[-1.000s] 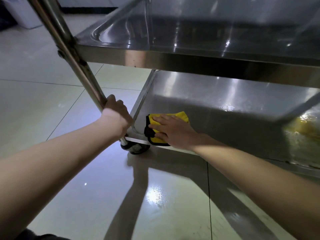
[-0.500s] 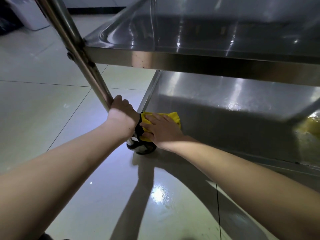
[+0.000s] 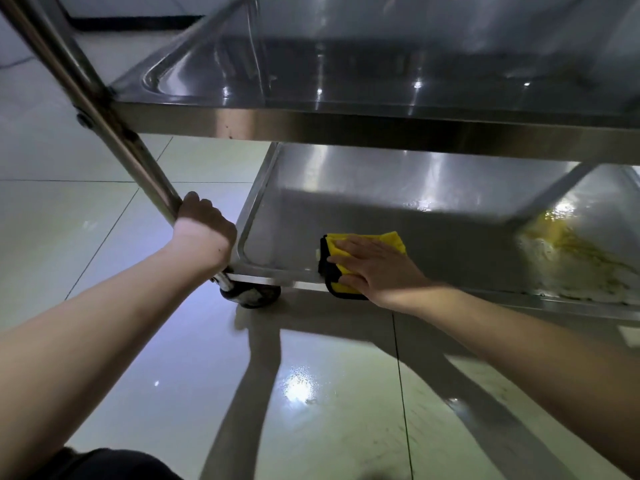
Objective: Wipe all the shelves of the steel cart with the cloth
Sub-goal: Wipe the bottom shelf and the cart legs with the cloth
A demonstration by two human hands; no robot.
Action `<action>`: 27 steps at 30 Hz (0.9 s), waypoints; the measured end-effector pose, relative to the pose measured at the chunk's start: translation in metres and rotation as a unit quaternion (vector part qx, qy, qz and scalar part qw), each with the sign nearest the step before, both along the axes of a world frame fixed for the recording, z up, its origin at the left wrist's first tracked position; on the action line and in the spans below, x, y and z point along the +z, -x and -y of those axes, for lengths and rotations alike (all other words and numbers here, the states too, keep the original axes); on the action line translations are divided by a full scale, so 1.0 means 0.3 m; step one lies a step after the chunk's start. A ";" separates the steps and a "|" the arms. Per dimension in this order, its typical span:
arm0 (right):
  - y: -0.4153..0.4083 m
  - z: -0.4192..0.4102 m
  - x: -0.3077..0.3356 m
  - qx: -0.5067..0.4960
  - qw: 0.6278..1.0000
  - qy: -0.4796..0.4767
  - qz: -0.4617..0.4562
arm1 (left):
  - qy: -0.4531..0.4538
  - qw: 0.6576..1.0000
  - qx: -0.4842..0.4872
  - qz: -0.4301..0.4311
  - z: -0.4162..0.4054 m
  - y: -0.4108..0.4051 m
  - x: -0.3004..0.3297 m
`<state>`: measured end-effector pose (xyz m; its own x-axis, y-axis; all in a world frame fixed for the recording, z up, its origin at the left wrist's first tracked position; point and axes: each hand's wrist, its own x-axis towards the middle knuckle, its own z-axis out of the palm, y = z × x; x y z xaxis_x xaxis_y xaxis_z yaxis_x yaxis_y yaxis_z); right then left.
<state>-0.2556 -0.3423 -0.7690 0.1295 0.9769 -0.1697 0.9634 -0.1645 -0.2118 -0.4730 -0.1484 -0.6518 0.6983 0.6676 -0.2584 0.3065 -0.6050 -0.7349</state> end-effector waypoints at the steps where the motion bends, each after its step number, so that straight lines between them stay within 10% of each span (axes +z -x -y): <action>1: -0.019 0.032 0.004 -0.004 1.000 -0.003 -0.001 | 0.000 1.000 0.003 0.000 -0.002 -0.002 0.000; 21: -0.211 0.242 -0.002 -0.007 1.000 -0.021 -0.012 | 0.051 0.984 0.168 -0.005 0.073 -0.153 0.024; 27: -0.218 0.242 -0.008 0.005 0.999 -0.045 -0.001 | 0.144 0.988 0.030 0.034 0.212 -0.248 0.014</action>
<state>-0.1904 -0.4150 -0.7715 0.1188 0.9896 -0.0810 0.9644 -0.1344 -0.2277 -0.3986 -0.2121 -0.6476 0.6826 0.6130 -0.3979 0.3903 -0.7661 -0.5107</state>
